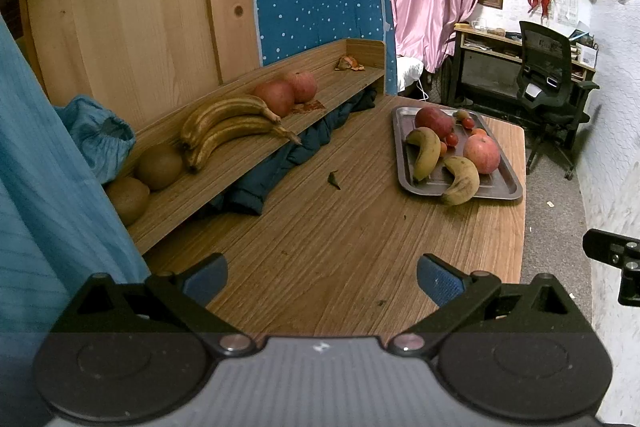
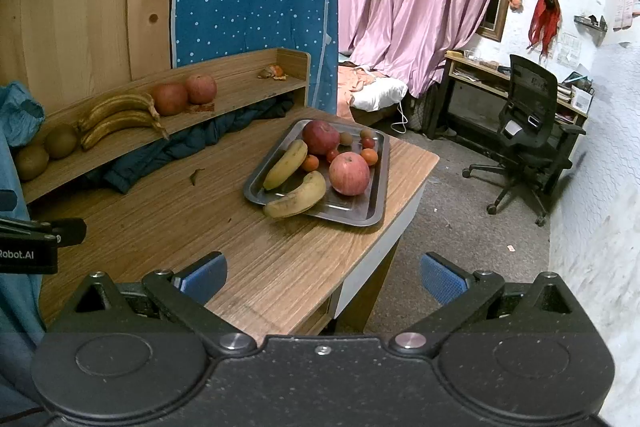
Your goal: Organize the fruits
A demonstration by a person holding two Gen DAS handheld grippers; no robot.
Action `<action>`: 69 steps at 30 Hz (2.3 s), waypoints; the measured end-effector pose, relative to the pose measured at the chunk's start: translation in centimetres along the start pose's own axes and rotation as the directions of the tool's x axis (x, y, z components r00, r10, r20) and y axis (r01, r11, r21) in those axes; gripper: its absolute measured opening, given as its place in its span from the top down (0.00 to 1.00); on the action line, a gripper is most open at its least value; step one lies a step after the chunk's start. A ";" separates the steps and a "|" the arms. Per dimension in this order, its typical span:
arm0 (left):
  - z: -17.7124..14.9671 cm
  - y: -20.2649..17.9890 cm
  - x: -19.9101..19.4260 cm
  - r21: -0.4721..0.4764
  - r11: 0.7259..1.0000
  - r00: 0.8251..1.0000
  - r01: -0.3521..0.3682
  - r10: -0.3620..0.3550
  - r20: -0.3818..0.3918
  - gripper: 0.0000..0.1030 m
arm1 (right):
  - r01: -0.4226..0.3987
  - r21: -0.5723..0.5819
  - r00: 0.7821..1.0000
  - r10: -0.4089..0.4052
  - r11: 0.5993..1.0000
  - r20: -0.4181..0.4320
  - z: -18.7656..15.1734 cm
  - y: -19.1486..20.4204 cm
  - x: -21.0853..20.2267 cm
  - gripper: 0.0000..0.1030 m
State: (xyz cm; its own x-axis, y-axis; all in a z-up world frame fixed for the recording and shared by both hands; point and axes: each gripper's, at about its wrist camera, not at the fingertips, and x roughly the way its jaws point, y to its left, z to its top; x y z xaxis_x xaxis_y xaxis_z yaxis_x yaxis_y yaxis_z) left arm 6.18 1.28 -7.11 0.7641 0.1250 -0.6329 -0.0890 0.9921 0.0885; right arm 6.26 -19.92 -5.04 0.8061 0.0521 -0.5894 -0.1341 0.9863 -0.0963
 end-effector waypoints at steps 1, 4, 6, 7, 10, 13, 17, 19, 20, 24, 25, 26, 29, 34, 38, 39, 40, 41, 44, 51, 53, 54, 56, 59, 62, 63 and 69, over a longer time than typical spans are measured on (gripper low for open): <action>0.0 0.0 -0.1 0.000 1.000 1.000 0.000 0.000 0.000 0.00 | 0.000 0.000 1.000 0.000 1.000 0.000 0.0 0.0 0.0 0.01; 0.0 0.0 0.0 0.000 1.000 1.000 0.001 -0.001 0.000 0.00 | 0.000 0.000 1.000 0.000 1.000 -0.001 0.0 0.0 0.0 0.01; 0.0 0.0 0.0 0.000 1.000 1.000 0.000 0.000 0.001 0.00 | 0.001 0.001 1.000 -0.001 1.000 0.000 0.0 0.0 0.0 0.01; 0.0 0.0 0.0 -0.001 1.000 1.000 0.000 0.000 0.000 0.00 | 0.001 0.000 1.000 -0.001 1.000 0.000 0.0 0.0 0.0 0.01; -0.1 0.1 0.0 -0.004 1.000 1.000 0.003 -0.003 0.000 0.00 | 0.000 -0.001 1.000 0.000 1.000 0.000 0.0 0.0 0.0 0.01; -0.2 0.2 -0.2 -0.006 1.000 1.000 0.005 -0.005 -0.001 0.00 | 0.003 0.001 1.000 -0.003 1.000 -0.002 0.0 0.0 0.0 0.01; -0.5 0.3 -0.5 -0.008 1.000 1.000 0.009 -0.009 -0.001 0.00 | 0.012 0.005 1.000 -0.012 1.000 -0.003 -0.4 0.0 -0.2 0.01; -0.5 0.3 -0.5 -0.008 1.000 1.000 0.012 -0.012 -0.001 0.00 | 0.015 0.007 1.000 -0.015 1.000 -0.004 -0.6 0.0 -0.4 0.01; -0.6 0.3 -0.5 -0.007 1.000 1.000 0.013 -0.013 -0.001 0.00 | 0.016 0.007 1.000 -0.016 1.000 -0.004 -0.6 0.0 -0.4 0.01; -0.4 0.2 -0.4 -0.004 1.000 1.000 0.016 -0.016 -0.003 0.00 | 0.019 0.007 1.000 -0.018 1.000 -0.005 -0.7 0.0 -0.5 0.01; -0.3 0.2 -0.3 -0.003 1.000 1.000 0.016 -0.016 -0.004 0.00 | 0.018 0.007 1.000 -0.018 1.000 -0.005 -0.7 0.0 -0.6 0.01; -0.3 0.2 -0.3 -0.002 1.000 1.000 0.017 -0.017 -0.005 0.00 | 0.018 0.007 1.000 -0.018 1.000 -0.005 -0.7 0.0 -0.6 0.01; -0.3 0.2 -0.3 -0.001 1.000 1.000 0.017 -0.017 -0.007 0.00 | 0.018 0.007 1.000 -0.018 1.000 -0.007 -0.5 0.1 -0.5 0.01; -0.3 0.1 -0.3 0.000 1.000 1.000 0.017 -0.017 -0.009 0.00 | 0.017 0.005 1.000 -0.016 1.000 -0.009 -0.6 0.1 -0.5 0.01; -0.3 0.0 -0.3 0.003 1.000 1.000 0.019 -0.019 -0.012 0.00 | 0.014 0.004 1.000 -0.014 1.000 -0.011 -0.5 0.1 -0.4 0.01; -0.3 0.0 -0.3 0.003 1.000 1.000 0.018 -0.018 -0.012 0.00 | 0.014 0.003 1.000 -0.014 1.000 -0.011 -0.5 0.1 -0.4 0.01; -0.3 0.0 -0.3 0.002 1.000 1.000 0.018 -0.018 -0.012 0.00 | 0.013 0.003 1.000 -0.013 1.000 -0.012 -0.5 0.1 -0.4 0.01; -0.3 0.0 -0.3 0.003 1.000 1.000 0.018 -0.018 -0.013 0.00 | 0.012 0.002 1.000 -0.012 1.000 -0.012 -0.6 0.1 -0.4 0.01; -0.3 0.0 -0.4 0.002 1.000 1.000 0.018 -0.018 -0.012 0.00 | 0.013 0.002 1.000 -0.013 1.000 -0.013 -0.6 0.1 -0.4 0.01; -0.3 -0.1 -0.4 0.003 1.000 1.000 0.020 -0.020 -0.010 0.00 | 0.012 0.002 1.000 -0.012 1.000 -0.013 -0.5 0.1 -0.4 0.01; -0.4 -0.1 -0.5 0.006 1.000 1.000 0.021 -0.021 -0.008 0.00 | 0.013 0.002 1.000 -0.013 1.000 -0.012 -0.5 0.1 -0.4 0.01; -0.4 -0.2 -0.4 0.008 1.000 1.000 0.023 -0.023 -0.008 0.00 | 0.012 0.001 1.000 -0.012 1.000 -0.013 -0.5 0.0 -0.4 0.01; -0.4 -0.2 -0.4 0.010 1.000 1.000 0.026 -0.025 -0.009 0.00 | 0.011 0.001 1.000 -0.011 1.000 -0.013 -0.5 0.0 -0.4 0.01; -0.4 -0.3 -0.4 0.012 1.000 1.000 0.025 -0.025 -0.008 0.00 | 0.013 0.002 1.000 -0.013 1.000 -0.013 -0.5 0.0 -0.4 0.01; -0.3 -0.3 -0.4 0.011 1.000 1.000 0.027 -0.026 -0.009 0.00 | 0.015 0.004 1.000 -0.015 1.000 -0.016 -0.8 0.0 -0.3 0.01; -0.3 -0.4 -0.4 0.010 1.000 1.000 0.030 -0.030 -0.010 0.00 | 0.015 0.005 1.000 -0.015 1.000 -0.017 -0.8 -0.1 -0.2 0.01; -0.2 -0.6 -0.2 0.018 0.999 0.999 0.043 -0.043 -0.012 0.00 | 0.018 0.009 1.000 -0.018 1.000 -0.022 -0.9 -0.4 -0.1 0.01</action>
State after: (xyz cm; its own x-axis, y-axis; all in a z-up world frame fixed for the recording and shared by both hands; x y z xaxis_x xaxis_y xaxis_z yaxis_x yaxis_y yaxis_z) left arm 5.97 0.66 -7.19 0.7597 0.0824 -0.6450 -0.0447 0.9962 0.0746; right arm 5.74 -20.45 -5.64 0.7957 0.0311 -0.6048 -0.1145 0.9884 -0.0999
